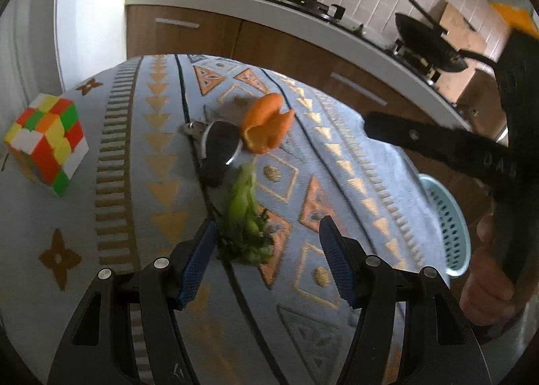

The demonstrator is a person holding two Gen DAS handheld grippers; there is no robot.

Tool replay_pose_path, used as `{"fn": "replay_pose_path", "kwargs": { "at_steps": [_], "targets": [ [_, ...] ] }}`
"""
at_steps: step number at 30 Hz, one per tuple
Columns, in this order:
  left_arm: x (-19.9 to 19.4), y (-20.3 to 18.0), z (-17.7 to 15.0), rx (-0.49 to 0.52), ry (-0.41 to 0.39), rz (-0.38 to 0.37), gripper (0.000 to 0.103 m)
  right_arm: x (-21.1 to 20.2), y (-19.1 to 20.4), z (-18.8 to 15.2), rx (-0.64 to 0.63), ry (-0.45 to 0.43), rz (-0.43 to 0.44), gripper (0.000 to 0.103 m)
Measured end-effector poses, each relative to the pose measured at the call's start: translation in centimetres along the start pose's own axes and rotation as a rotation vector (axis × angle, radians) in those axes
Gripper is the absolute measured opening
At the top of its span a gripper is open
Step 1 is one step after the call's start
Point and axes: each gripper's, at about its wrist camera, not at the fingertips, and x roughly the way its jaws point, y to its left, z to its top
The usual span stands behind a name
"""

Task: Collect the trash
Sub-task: 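Grasp the green vegetable with the left tool while the right tool grasps the orange bread, then carry vegetable and bread over the blue basket and open both tools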

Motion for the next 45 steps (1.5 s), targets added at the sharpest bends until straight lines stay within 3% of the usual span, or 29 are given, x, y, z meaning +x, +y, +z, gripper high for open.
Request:
{"fn": "replay_pose_path", "kwargs": {
  "at_steps": [7,9,10,12,15,16,20,27,28,31,33,39,45],
  "targets": [
    [1.9,-0.5,0.2,0.031,0.004,0.096,0.039,3.9,0.1,1.2,0.034,0.033,0.018,0.037],
    [2.2,-0.8,0.3,0.046,-0.005,0.144,0.021,5.1,0.1,1.5,0.045,0.043,0.012,0.037],
    [2.0,-0.9,0.2,0.060,-0.013,0.157,0.019,5.8,0.2,1.6,0.053,0.053,0.013,0.037],
    [1.5,-0.6,-0.2,0.043,-0.024,0.141,0.017,6.7,0.1,1.8,0.067,0.066,0.016,0.039],
    [0.2,0.4,-1.0,-0.010,-0.047,0.134,0.017,8.1,0.1,2.2,0.099,0.086,0.011,0.055],
    [0.0,0.7,-1.2,-0.022,-0.050,0.134,0.017,8.5,0.2,2.4,0.104,0.095,0.013,0.056],
    [-0.8,1.4,-1.6,-0.063,-0.083,0.109,0.017,10.4,0.2,3.1,0.143,0.123,0.000,0.057],
    [-1.0,0.9,-1.7,-0.043,-0.109,0.107,0.017,12.1,0.3,3.9,0.199,0.138,-0.037,0.057],
    [-1.1,0.8,-1.7,-0.043,-0.111,0.105,0.017,12.1,0.3,3.9,0.195,0.144,-0.052,0.051],
    [-1.1,0.9,-1.7,-0.045,-0.116,0.106,0.017,11.4,0.3,3.8,0.174,0.138,-0.052,0.028],
    [-1.3,0.9,-1.8,-0.045,-0.116,0.110,0.017,10.8,0.1,3.6,0.176,0.134,-0.050,0.022],
    [-2.2,-0.6,-1.5,-0.003,-0.125,0.069,0.017,5.6,-1.2,2.7,0.167,0.053,-0.057,0.019],
    [-4.4,-4.6,-0.5,0.055,-0.173,0.006,0.017,-2.8,-4.0,1.5,0.171,-0.081,-0.098,0.019]
  ]
}}
